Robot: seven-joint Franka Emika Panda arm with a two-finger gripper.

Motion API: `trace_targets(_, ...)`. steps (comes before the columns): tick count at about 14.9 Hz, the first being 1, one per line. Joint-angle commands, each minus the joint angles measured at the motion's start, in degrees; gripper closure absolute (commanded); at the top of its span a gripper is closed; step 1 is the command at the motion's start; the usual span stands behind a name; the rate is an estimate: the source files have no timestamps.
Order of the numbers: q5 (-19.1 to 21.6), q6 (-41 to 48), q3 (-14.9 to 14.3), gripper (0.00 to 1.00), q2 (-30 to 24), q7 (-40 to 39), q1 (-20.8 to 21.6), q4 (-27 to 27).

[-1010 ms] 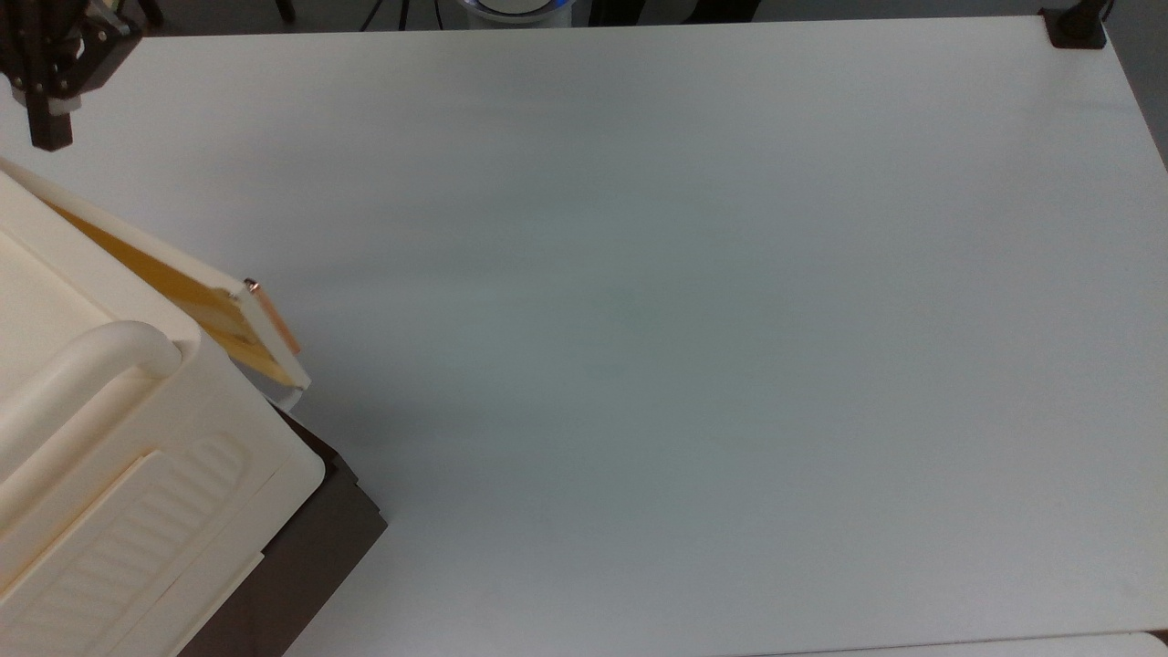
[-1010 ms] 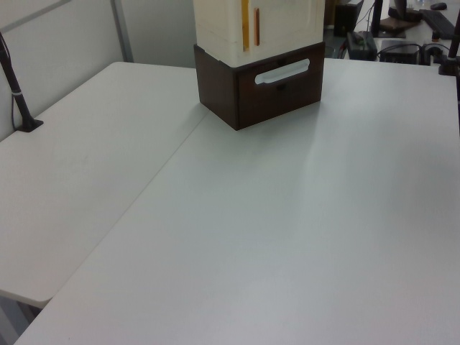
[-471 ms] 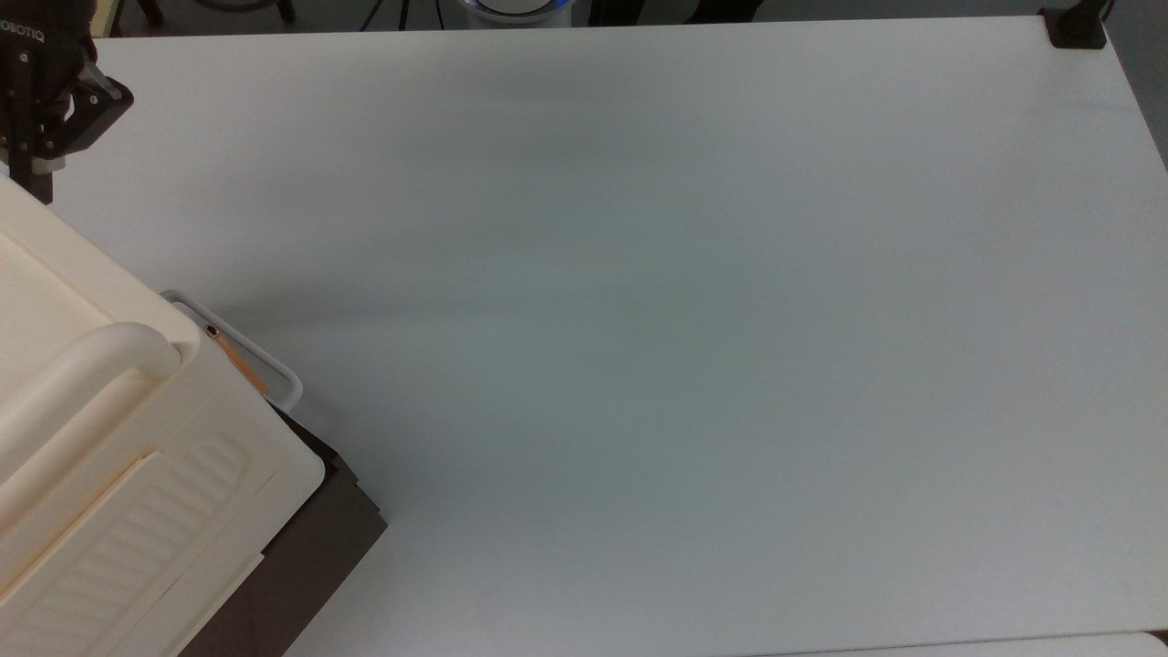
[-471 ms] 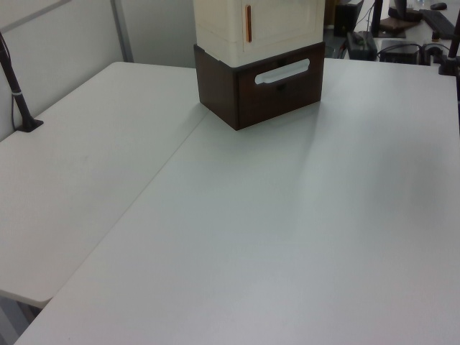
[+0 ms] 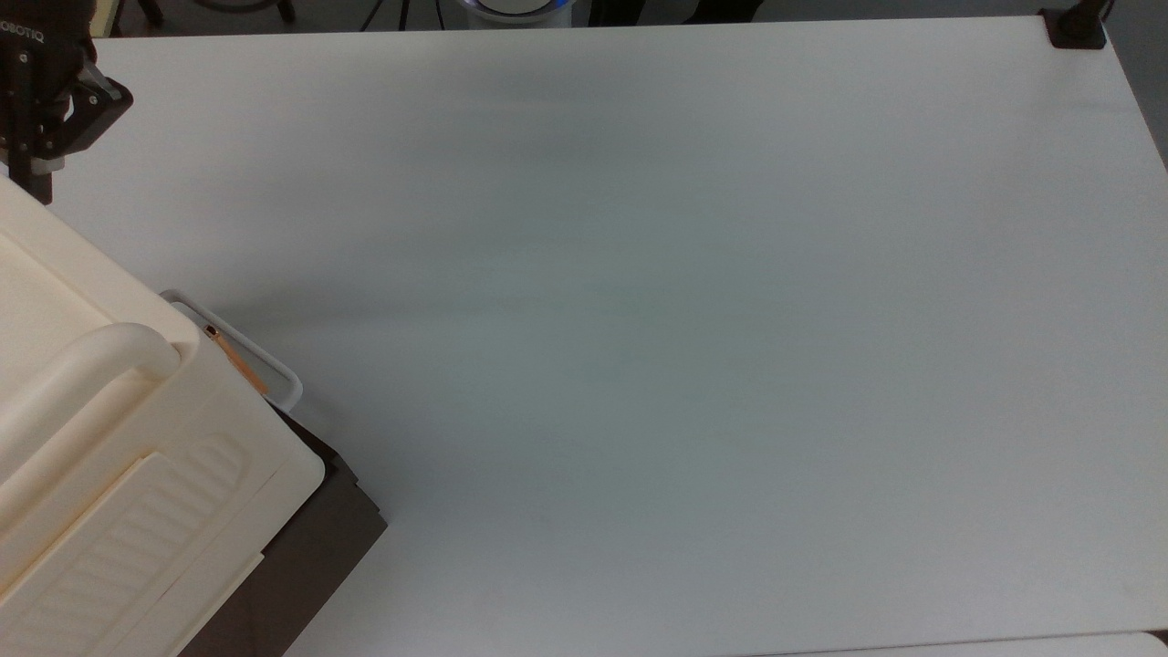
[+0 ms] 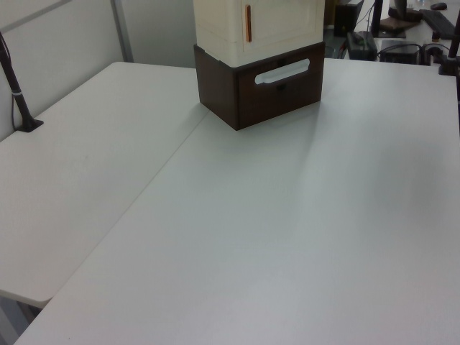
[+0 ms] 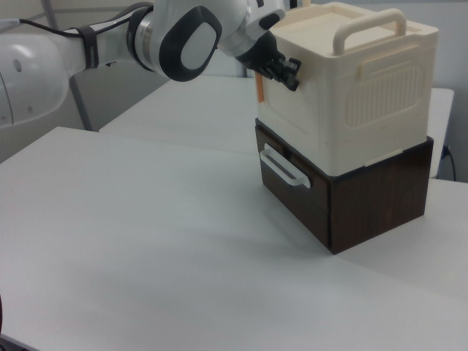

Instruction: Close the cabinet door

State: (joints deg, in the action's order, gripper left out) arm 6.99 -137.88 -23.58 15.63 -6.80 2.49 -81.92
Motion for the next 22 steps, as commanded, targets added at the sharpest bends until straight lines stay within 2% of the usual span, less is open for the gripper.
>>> trace_targets(1,-0.13,3.82,2.39,1.0,-1.73,-0.32,0.5,-2.45)
trace_targets(3,-2.84,14.87,5.81,1.0,-3.4,-0.94,1.64,-2.37)
trace_targets(8,-8.65,33.52,10.3,1.0,-5.69,-0.76,6.92,-2.02)
trace_targets(11,-9.1,45.21,14.6,1.0,-9.28,-0.94,7.01,-2.11)
trace_targets(12,-9.27,47.33,15.14,0.97,-9.91,-0.94,7.01,-2.19)
trace_targets(14,-10.32,50.07,16.19,0.79,-10.52,-0.94,7.01,-1.93)
trace_targets(15,-10.5,50.6,16.37,0.64,-10.79,-0.85,7.01,-2.02)
trace_targets(16,-10.77,51.22,16.37,0.53,-10.97,-0.85,7.01,-2.02)
trace_targets(17,-11.64,51.48,16.46,0.36,-10.97,-0.76,7.01,-2.02)
trace_targets(18,-12.87,51.31,16.46,0.12,-10.88,-0.59,7.01,-2.02)
trace_targets(19,-13.83,51.22,16.46,0.0,-10.71,-0.41,7.01,-2.1)
trace_targets(22,-13.85,51.22,16.46,0.0,-10.7,-0.41,6.74,-2.37)
